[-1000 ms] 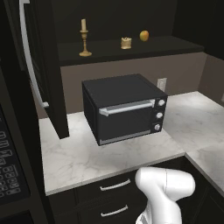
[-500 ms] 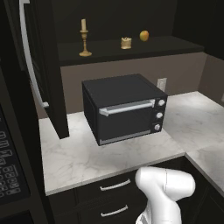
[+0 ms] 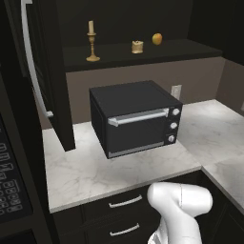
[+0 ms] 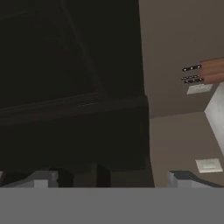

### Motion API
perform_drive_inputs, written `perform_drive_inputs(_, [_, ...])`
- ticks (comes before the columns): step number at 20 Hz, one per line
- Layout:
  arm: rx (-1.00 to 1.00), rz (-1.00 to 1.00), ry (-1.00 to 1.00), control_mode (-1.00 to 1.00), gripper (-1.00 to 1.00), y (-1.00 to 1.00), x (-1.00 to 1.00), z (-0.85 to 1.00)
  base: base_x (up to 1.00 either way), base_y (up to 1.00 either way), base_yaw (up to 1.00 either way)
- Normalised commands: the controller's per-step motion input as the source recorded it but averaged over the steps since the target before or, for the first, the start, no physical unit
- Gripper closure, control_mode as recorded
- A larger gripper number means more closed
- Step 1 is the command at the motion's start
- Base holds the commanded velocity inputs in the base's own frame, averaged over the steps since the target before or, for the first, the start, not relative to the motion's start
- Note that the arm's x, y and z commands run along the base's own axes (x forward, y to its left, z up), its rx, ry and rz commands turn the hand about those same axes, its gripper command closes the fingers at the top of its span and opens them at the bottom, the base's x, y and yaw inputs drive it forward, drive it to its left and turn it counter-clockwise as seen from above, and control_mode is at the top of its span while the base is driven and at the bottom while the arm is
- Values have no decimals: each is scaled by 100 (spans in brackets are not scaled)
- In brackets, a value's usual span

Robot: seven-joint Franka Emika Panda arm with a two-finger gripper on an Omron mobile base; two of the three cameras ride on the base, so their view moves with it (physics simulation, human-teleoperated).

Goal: Pick the candle and candle from the dining table and place them in the open cabinet. Close the cabinet after placing the objects.

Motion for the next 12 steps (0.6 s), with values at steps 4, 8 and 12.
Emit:
perform_drive_inputs(4, [0, 14, 0, -100, -100, -2, 19, 0, 0, 0, 0])
perform_drive_inputs(8, [1, 12, 0, -100, -100, -20, 5, 0, 0, 0, 0])
perform_drive_inputs(12, [0, 2, 0, -100, -100, -28, 0, 0, 0, 0, 0])
